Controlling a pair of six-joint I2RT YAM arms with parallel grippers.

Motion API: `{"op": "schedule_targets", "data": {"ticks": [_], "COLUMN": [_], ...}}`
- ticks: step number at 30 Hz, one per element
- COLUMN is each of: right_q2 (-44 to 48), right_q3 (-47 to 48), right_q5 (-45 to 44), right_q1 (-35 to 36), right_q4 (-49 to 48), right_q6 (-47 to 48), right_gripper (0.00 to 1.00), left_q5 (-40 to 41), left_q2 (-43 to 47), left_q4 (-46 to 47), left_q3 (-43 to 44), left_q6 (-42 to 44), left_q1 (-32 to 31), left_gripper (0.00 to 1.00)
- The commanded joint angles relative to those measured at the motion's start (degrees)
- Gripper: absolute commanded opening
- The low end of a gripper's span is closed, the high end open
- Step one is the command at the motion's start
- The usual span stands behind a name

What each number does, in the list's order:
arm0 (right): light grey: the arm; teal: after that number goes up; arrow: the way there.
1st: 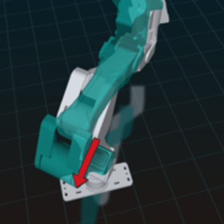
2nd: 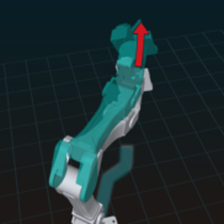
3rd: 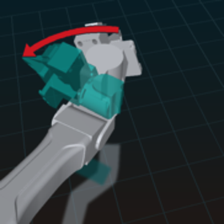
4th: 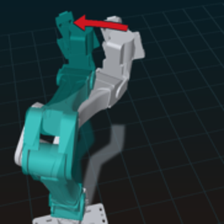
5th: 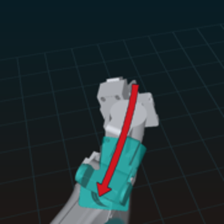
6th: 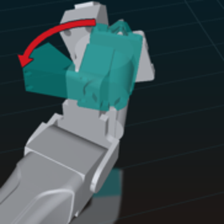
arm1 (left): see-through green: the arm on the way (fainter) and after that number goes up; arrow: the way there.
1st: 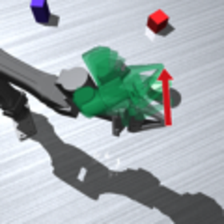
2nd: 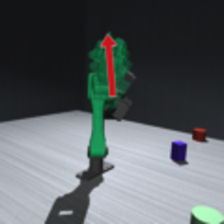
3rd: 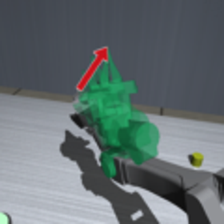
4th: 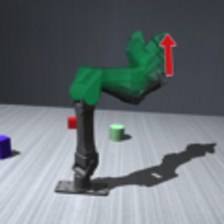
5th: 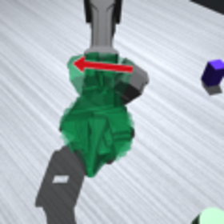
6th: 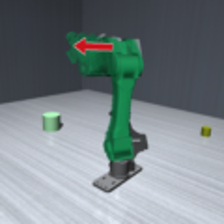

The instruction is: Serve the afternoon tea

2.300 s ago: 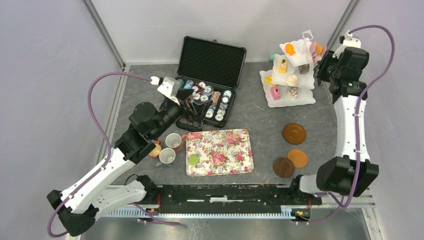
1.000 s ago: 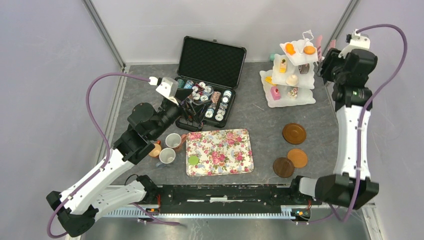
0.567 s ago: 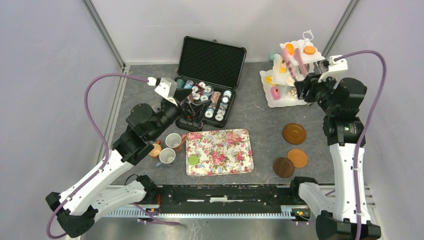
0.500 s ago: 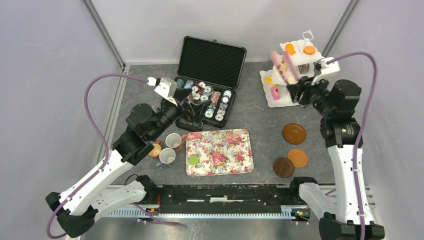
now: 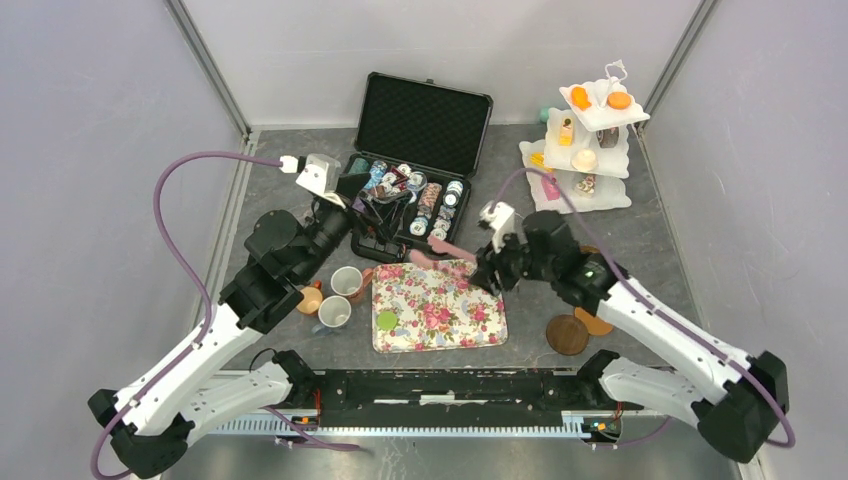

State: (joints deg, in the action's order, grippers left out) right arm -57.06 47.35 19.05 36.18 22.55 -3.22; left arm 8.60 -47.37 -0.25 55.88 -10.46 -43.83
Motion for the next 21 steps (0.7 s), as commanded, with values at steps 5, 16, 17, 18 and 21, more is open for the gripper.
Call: {"op": "schedule_targets", "data": {"ticks": [5,16,17,18,21], "right_q2": [-5.3,-11.1,-11.8,-12.5,-14.6], "right_q3": [-2.2,-1.4,-1.1,-0.9,-0.7], "right_q5": [-9.9,-18.0,-18.2,-18.2,-18.7], "right_q1": [16.3,27.6,28.1,28.6,30.1], "right_q4": [-9.1,-9.0,-8.9,-8.8,-8.9], "right_q6": [-2.4,-0.3,-0.1,0.2,1.0], "right_gripper": [0.56,0.61,0.61,0.61,0.61], "left_q5": [3.8,3.5,3.5,3.5,3.5], "left_q2": [0.5,0.4,0.3,0.2,0.1], "left_q4": [2.1,1.9,1.9,1.9,1.9], "left_q3": [0.1,0.3,0.3,0.2,0.2], "left_q6": [1.1,0.9,0.9,0.9,1.0], "left_q1": [0.1,0.1,0.2,0.2,0.2], "left_gripper": [1.0,1.0,1.0,1.0,1.0]}}
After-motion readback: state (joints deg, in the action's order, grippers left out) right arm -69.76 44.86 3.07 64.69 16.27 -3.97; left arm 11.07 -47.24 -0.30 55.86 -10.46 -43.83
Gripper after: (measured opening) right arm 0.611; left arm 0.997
